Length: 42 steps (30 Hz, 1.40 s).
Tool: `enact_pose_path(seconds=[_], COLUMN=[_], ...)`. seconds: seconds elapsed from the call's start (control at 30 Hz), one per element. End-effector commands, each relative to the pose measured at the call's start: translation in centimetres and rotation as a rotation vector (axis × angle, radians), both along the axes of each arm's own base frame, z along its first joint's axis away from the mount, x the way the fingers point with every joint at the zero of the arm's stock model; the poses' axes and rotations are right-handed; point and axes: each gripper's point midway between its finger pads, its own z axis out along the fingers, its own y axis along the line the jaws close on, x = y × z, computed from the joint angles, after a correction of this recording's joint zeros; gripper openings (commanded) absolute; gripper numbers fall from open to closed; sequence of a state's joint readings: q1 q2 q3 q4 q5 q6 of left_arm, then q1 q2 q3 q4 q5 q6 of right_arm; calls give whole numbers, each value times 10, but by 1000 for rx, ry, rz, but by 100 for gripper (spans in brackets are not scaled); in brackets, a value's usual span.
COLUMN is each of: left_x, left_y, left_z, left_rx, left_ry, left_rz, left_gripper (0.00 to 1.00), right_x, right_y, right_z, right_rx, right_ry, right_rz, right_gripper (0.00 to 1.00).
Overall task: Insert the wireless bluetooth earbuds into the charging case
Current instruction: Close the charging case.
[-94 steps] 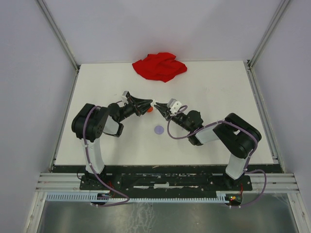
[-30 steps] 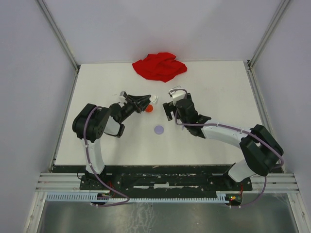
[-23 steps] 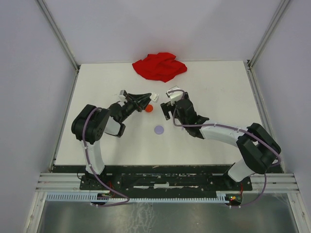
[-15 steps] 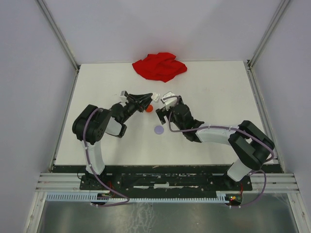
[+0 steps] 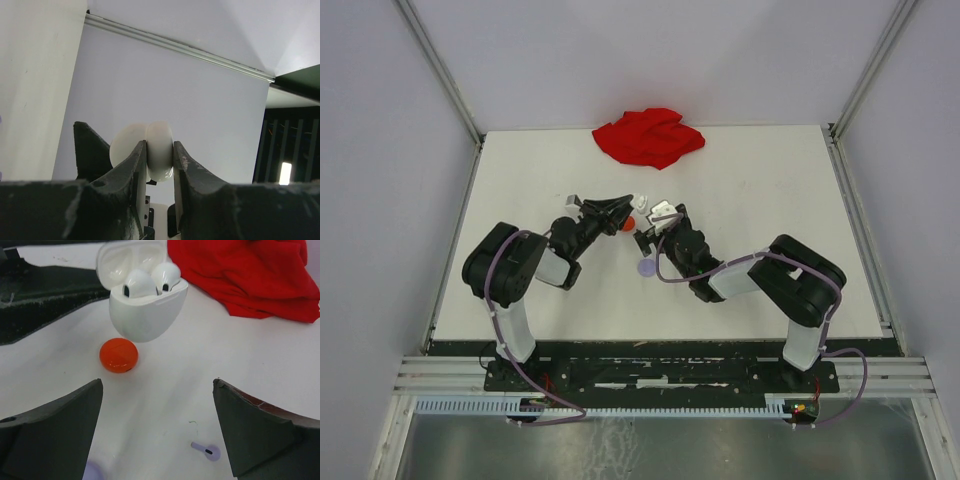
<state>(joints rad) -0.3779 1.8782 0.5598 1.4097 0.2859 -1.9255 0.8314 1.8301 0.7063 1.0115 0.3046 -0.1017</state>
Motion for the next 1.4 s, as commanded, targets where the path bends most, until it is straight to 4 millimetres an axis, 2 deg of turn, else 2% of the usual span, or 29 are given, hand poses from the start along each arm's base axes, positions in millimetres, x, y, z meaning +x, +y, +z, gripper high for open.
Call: enact_pose_path(seconds=[0.0,0.23,0.47,1.03,1.23,1.37], left_x=[-3,-9,-11,-22,-23,-21], left_y=[3,2,0,-1,0,2], left_z=[12,0,-2,-23,-27,-30], left_rx=[-25,-26,-33,-1,0,2], left_ry=[-9,15,18,44,45,45], left_rz=[29,20,5,-18,-21,-18], left_gripper=[3,3,3,3,3,3], right_x=[11,15,20,19,16,13], right_y=[6,9,7,-26,-30,-44], right_z=[44,49,51,63,63,59], right_rx=[119,120,122,75,69,49], right_ry=[-132,-146,-152,-208,-208,-164], right_rz=[-32,-38,-65,-184,-188,-239], right_gripper=[99,99,99,99,99,99])
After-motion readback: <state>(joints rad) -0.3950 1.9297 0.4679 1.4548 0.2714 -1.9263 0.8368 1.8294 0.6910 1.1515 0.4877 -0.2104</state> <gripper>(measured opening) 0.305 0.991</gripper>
